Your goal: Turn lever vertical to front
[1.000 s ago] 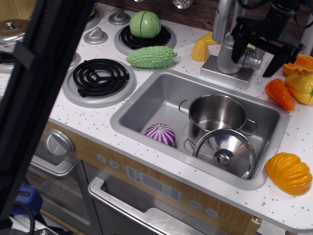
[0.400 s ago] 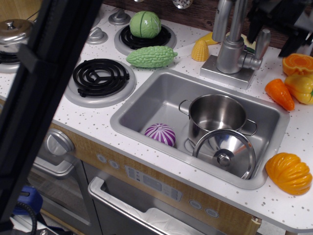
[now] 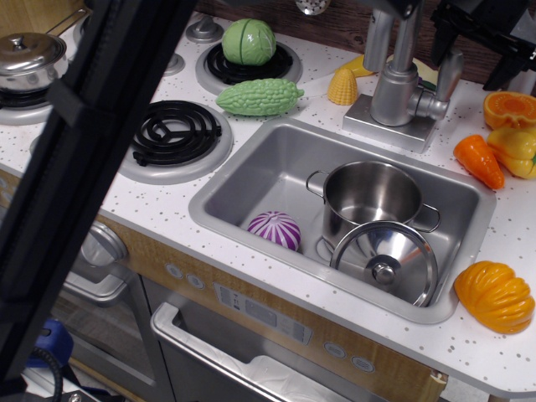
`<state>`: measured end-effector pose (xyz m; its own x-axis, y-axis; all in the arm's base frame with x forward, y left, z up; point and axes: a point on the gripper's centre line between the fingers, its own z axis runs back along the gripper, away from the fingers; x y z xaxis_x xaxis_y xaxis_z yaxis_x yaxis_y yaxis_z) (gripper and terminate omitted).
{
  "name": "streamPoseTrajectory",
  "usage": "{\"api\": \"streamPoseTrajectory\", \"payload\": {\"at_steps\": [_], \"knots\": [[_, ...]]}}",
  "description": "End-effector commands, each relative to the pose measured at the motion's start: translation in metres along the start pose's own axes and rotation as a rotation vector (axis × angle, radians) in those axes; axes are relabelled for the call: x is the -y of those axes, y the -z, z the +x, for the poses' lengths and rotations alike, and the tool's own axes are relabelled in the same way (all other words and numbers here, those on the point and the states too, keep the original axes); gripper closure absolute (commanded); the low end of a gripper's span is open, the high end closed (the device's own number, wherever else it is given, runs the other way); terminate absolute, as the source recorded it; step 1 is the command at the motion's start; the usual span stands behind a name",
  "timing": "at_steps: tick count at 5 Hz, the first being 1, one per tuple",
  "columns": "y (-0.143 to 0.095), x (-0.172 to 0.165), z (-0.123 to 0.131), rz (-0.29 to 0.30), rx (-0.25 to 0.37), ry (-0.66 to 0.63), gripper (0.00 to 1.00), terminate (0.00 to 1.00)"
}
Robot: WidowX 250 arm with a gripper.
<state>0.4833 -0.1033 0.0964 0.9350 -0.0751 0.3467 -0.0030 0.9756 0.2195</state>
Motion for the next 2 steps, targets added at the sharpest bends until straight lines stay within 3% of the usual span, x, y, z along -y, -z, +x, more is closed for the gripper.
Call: {"api": "streamPoseTrajectory", "payload": {"at_steps": [1,2], "knots": [[-0.0144,-0.0158,0.0154,-0.012,0.076,-0.019,0.0,0.0],[-0.0089,-0.0184,0.0156,-0.014,0.078,-0.022,0.0,0.0]]}}
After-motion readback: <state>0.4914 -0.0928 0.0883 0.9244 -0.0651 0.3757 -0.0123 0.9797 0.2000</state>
